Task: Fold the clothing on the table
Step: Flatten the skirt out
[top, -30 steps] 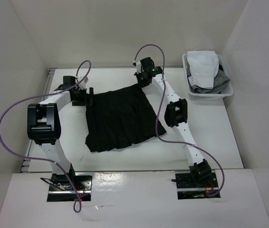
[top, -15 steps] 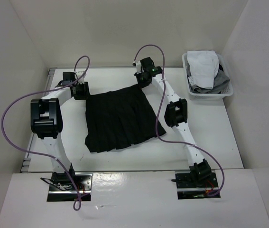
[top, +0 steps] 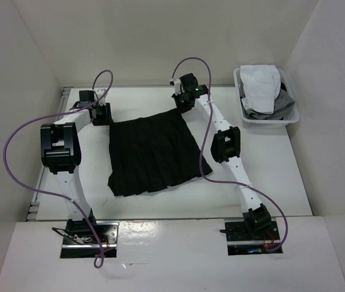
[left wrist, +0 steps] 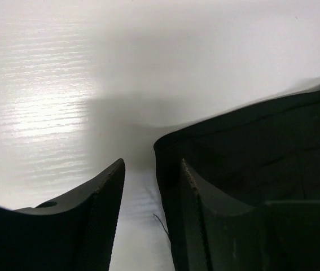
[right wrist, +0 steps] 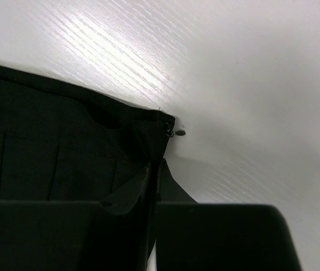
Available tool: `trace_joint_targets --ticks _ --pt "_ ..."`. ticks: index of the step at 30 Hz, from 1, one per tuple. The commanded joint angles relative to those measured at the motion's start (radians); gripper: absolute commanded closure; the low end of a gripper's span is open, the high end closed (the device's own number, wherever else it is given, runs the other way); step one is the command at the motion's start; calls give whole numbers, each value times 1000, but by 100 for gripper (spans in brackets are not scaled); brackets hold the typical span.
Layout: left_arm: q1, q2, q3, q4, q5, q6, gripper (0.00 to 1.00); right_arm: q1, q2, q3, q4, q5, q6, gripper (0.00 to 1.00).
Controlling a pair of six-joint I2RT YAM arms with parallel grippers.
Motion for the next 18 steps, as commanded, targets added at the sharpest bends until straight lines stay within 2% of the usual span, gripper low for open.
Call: trace_joint_targets --ticks 1,7,14,18 --pt "5 31 45 2 14 22 50 14 -2 39 -52 -17 -6 100" --pt "-6 50 54 -16 48 41 56 23 -2 48 -52 -17 -6 100" --pt "-6 59 54 -62 126 74 57 33 -11 48 -52 -8 -6 100" --pt "-6 68 54 -84 137 94 69 33 -12 48 -52 1 -16 100"
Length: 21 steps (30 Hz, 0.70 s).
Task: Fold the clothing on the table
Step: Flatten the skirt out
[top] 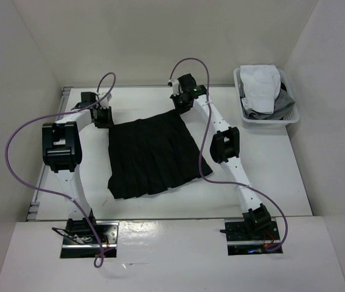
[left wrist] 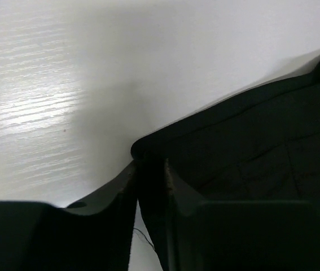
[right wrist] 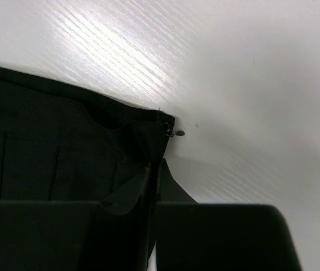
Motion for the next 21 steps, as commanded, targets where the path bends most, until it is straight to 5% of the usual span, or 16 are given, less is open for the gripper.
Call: trace_joint_targets --ticks 1,6,16,21 --pt "-5 26 30 -27 63 38 73 19 -12 42 -39 0 -12 100" --pt "-5 2 40 -47 63 48 99 19 -63 24 -48 11 -12 100" --pt "-23 -291 148 -162 32 89 100 -14 -500 -180 -26 44 -33 100" --pt "-34 -506 95 -215 44 107 100 -25 -764 -479 21 -1 -70 100"
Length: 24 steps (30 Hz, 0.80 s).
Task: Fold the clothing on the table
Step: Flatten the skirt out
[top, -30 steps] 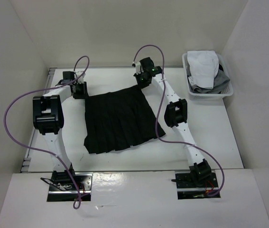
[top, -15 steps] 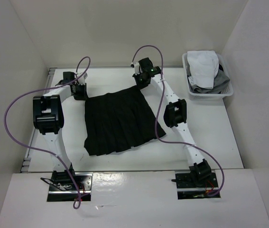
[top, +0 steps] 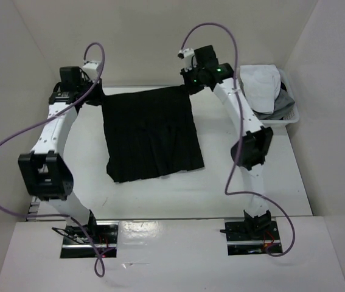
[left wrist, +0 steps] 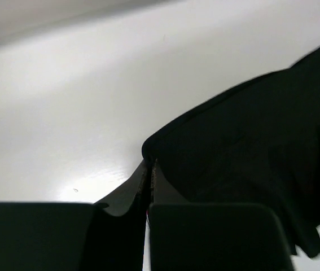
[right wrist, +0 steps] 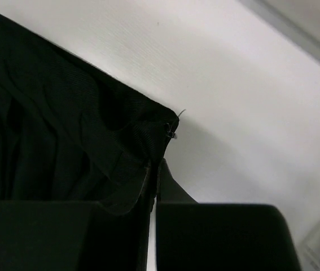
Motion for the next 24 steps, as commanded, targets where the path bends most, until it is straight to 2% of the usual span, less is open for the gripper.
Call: trace_joint_targets --ticks 1,2,4,9,10,12,13,19,24 --pt "-3 -156 -14 -55 31 40 100 -15 -247 -169 63 -23 -58 100" --pt "-15 -223 -29 -73 31 53 100 -15 -369 -314 116 -32 -67 100" --pt "-16 -329 -75 -90 41 62 100 -15 -483 -492 158 -44 -104 100" --pt "-25 -556 -131 -153 24 75 100 -15 -814 -682 171 -90 -151 100" --pt "-25 -640 -141 -165 24 75 100 -15 -859 -740 180 -111 -162 100" --pt "-25 -722 -151 -197 15 75 100 -15 -983 -782 180 -133 -171 100" --pt "-14 -795 -151 -211 15 75 100 -32 -1016 -809 168 -183 -185 100" --pt "27 -1015 -195 -297 53 107 100 -147 -1246 -938 171 -400 -185 100" --pt "66 -1093 -256 -308 136 107 100 -210 -1298 -972 183 -524 -153 100"
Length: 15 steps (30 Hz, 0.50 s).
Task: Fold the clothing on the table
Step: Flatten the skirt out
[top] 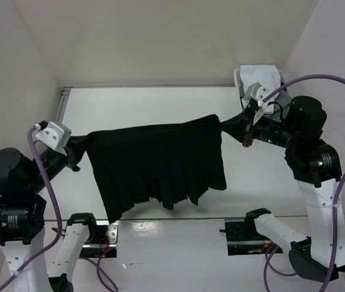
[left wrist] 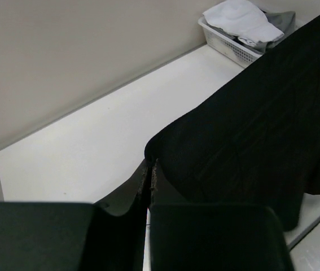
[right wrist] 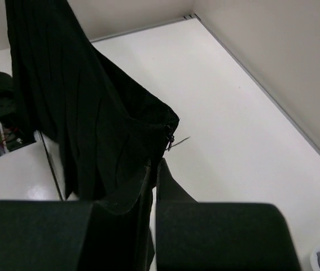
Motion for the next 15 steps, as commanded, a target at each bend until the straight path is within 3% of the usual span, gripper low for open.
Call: trace_joint_targets --ticks 1,8,15 --pt "55 7 -42 -18 -92 72 100 -74 -6 -21 19 42 -26 100" --pt "55 133 -53 -6 -28 61 100 -74 71 -85 63 31 3 100" --pt "9 427 -101 77 -32 61 100 -74 322 -122 110 109 21 100"
